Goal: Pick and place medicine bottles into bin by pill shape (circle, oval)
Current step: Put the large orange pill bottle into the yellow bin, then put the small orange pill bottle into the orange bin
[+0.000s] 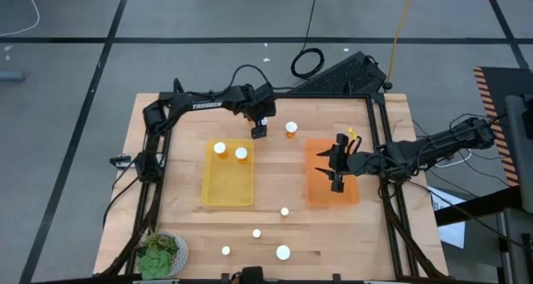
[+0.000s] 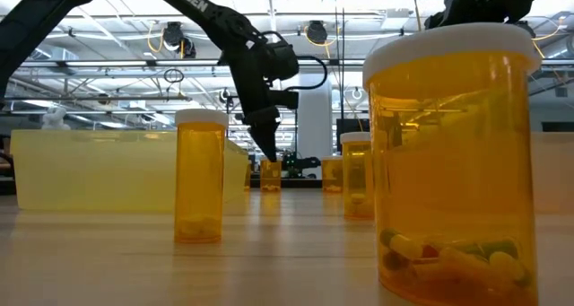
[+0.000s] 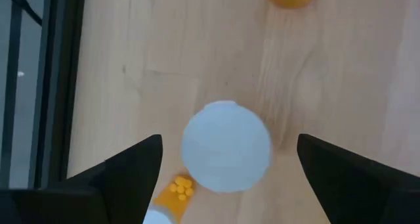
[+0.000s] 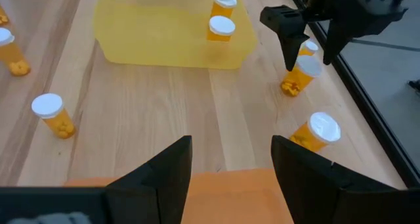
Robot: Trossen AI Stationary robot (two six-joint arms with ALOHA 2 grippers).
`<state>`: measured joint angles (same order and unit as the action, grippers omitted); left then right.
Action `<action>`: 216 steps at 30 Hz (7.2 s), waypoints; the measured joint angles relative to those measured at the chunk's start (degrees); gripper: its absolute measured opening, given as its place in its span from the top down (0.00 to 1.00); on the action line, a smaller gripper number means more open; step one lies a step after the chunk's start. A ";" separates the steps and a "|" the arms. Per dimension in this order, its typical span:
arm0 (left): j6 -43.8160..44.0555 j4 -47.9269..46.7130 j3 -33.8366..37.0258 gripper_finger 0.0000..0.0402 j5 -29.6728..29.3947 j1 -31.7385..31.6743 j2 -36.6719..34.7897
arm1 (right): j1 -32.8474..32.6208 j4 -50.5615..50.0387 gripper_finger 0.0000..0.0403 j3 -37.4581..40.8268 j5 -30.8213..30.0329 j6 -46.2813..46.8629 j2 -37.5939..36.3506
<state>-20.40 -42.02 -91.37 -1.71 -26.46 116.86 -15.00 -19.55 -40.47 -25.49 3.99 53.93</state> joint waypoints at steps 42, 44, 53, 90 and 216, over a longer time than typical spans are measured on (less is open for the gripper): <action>3.35 -6.90 0.02 0.48 -2.38 7.57 -8.21 | -0.09 -0.20 0.50 0.02 0.25 -0.04 0.02; 4.27 -7.99 0.02 0.49 -2.50 9.02 -11.36 | -0.09 0.04 0.50 0.02 0.23 0.00 0.02; 10.87 -15.72 0.02 0.44 -2.83 15.97 -24.76 | -0.09 -0.02 0.50 0.02 0.26 0.19 0.02; 39.84 -11.09 31.72 0.47 -7.79 32.43 -31.11 | -0.11 -0.02 0.50 0.02 0.30 1.31 0.02; 52.47 35.94 38.10 0.41 -15.23 74.72 -12.47 | 1.51 7.61 0.50 -0.02 0.23 -3.17 0.02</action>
<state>32.07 -6.07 -53.27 -16.94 48.26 104.40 -13.50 -11.94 -40.49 -25.26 0.82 53.95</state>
